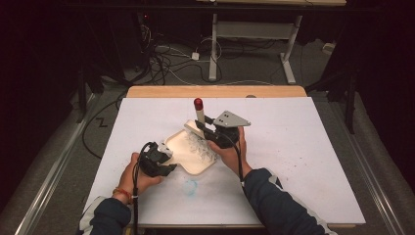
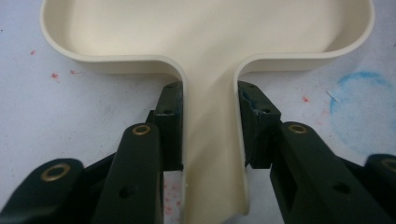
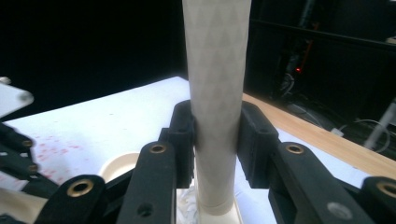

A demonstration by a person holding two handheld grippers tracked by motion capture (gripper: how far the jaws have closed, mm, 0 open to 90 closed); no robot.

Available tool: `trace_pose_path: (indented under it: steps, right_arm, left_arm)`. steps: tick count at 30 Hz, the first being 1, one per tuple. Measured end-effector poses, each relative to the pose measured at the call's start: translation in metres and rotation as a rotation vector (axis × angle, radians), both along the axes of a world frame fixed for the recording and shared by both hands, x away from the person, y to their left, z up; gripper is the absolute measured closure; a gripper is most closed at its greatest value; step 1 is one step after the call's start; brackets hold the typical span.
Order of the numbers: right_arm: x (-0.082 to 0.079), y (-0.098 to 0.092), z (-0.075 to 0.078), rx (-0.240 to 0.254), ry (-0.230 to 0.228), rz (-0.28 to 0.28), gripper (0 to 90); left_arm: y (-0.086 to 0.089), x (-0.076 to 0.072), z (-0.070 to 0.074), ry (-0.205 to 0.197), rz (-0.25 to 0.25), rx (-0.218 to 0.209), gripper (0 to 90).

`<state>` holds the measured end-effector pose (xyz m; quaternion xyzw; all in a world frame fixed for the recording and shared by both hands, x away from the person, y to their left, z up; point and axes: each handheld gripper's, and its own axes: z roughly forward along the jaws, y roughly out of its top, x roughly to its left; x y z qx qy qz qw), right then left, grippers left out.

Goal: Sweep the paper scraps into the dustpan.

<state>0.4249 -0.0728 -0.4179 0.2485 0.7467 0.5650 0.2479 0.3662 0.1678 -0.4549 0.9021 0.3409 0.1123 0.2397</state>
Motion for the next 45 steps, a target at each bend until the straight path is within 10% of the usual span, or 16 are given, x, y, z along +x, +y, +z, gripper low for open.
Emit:
trace_pose_path:
  steps: [20, 45]
  right_arm:
    - [-0.026, 0.019, 0.014, -0.01, -0.017, 0.09, 71.6]
    - [-0.032, -0.03, 0.041, 0.027, -0.08, -0.022, 71.5]
  left_arm:
    - [-0.001, -0.003, -0.002, 0.005, 0.02, -0.01, 63.1]
    - [0.008, -0.008, -0.003, 0.02, 0.023, -0.003, 63.1]
